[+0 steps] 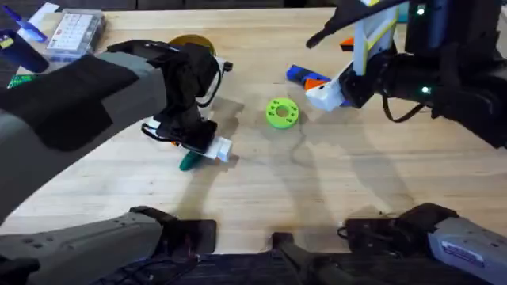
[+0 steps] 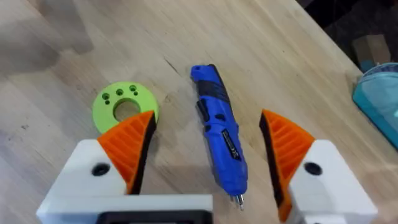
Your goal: Pick up the gripper from the table and insert it into the empty holder that is missing its gripper. Then pick up a screw, insert it into the mounting hole, and use the screwdriver to tighten it. Finally, clean up the table by picking up the vegetable and placing it into the bucket.
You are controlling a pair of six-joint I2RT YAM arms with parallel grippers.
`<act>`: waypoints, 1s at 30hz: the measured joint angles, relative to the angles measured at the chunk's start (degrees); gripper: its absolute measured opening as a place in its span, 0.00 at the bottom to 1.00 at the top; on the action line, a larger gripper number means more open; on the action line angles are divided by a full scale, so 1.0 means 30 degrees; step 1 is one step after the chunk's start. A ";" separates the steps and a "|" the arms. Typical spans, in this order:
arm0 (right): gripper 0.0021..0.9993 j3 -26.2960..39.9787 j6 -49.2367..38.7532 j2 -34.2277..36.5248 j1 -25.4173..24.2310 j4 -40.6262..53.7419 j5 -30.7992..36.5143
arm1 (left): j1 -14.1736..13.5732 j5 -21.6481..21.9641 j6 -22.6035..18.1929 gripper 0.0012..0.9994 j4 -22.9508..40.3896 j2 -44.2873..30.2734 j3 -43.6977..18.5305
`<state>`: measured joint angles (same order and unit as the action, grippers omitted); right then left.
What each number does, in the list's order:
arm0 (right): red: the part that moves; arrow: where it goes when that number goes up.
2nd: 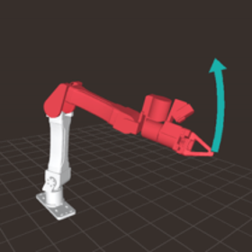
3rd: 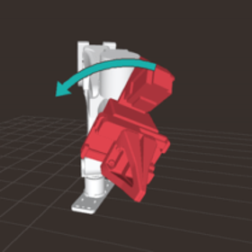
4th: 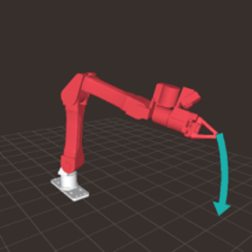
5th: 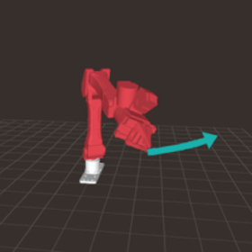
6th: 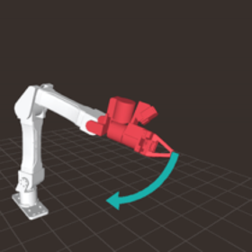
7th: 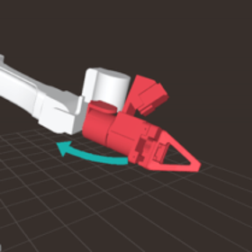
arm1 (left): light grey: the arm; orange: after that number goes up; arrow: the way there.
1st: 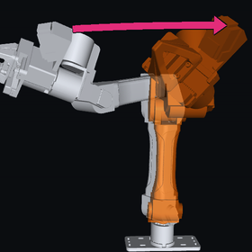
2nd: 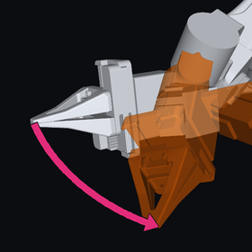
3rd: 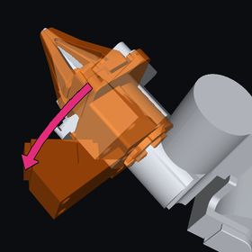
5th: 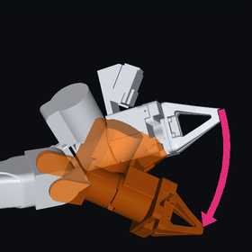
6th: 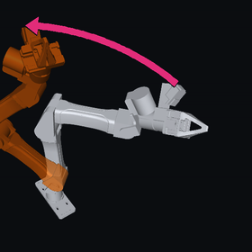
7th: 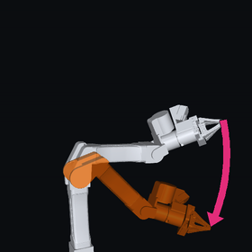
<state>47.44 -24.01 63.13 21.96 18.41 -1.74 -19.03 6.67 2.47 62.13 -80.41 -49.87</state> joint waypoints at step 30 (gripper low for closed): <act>0.98 0.0000 0.0000 -0.0002 0.0000 0.0007 0.0000 | 0.0000 -0.1011 0.0199 0.98 -0.1298 -0.0003 0.1380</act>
<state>47.44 -24.01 63.13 21.96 18.44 -1.74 -19.03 3.64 3.07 58.24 -80.42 -45.74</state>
